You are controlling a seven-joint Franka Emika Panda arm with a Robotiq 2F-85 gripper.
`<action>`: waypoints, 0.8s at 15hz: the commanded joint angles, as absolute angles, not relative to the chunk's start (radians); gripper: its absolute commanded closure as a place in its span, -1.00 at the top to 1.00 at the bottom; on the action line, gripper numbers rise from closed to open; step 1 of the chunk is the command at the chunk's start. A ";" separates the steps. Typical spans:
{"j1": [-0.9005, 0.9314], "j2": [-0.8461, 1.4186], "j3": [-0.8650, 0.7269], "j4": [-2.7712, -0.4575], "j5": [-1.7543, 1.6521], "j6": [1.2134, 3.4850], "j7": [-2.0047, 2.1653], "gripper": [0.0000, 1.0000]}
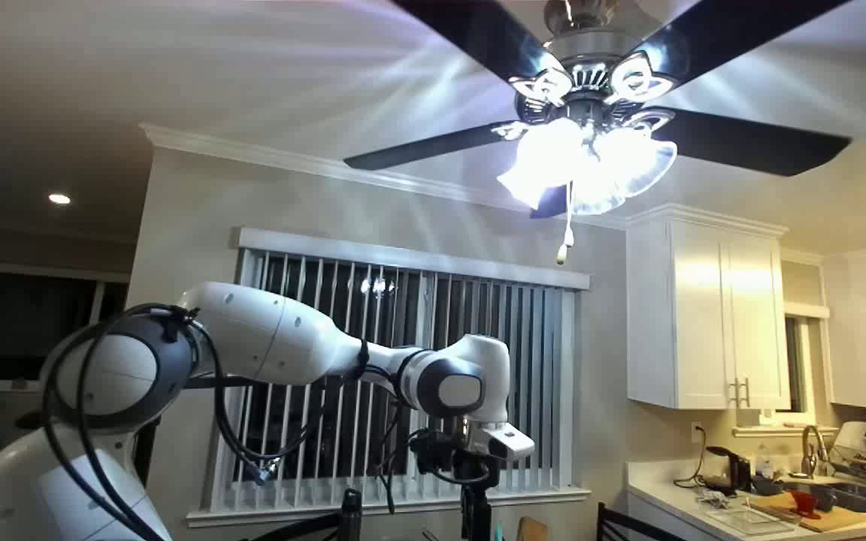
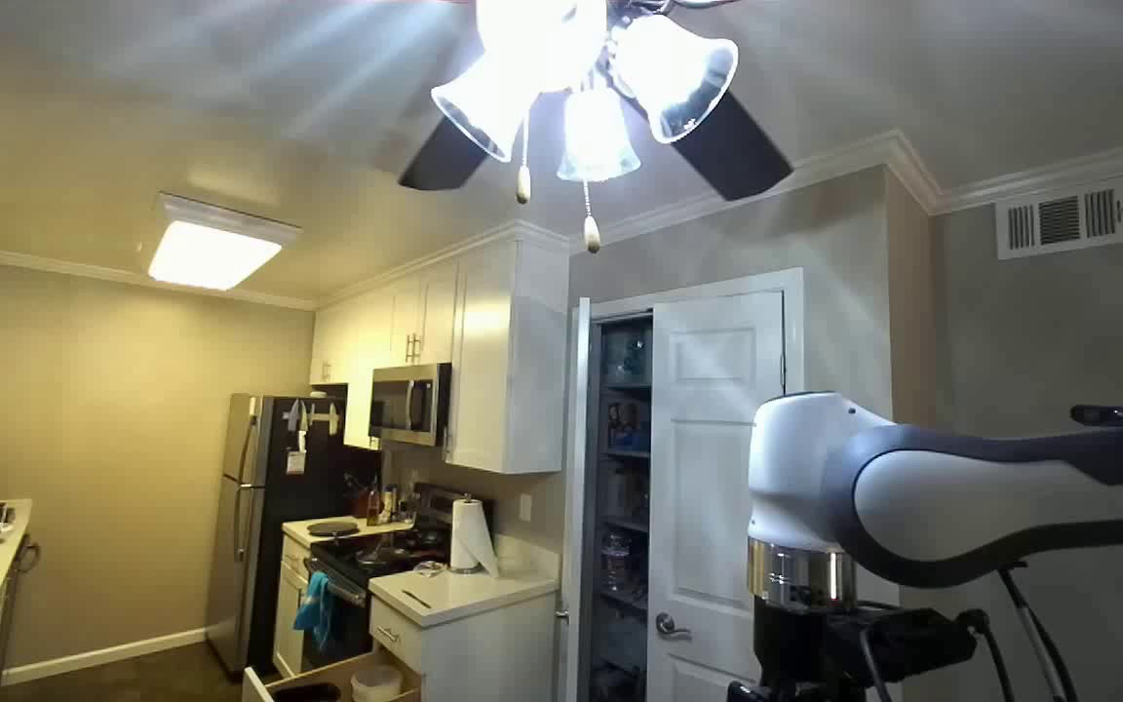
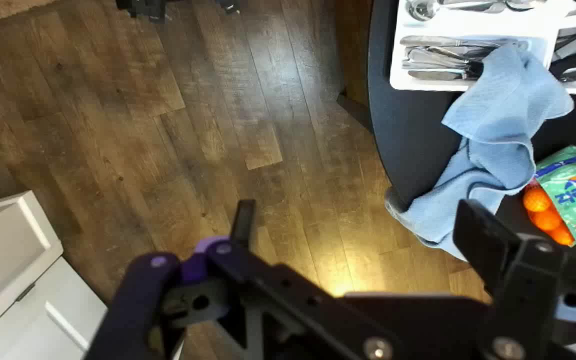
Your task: Turn off the chandelier.
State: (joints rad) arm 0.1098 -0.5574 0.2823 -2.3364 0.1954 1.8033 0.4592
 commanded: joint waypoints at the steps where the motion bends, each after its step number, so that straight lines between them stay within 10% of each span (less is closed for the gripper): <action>1: 0.114 -0.556 0.279 -2.334 0.193 1.801 0.461 1.00; 12: 0.174 -0.532 0.368 -2.149 0.126 1.978 0.425 1.00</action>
State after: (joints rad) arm 0.1589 -0.5568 0.3302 -2.2374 0.1780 1.9487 0.4516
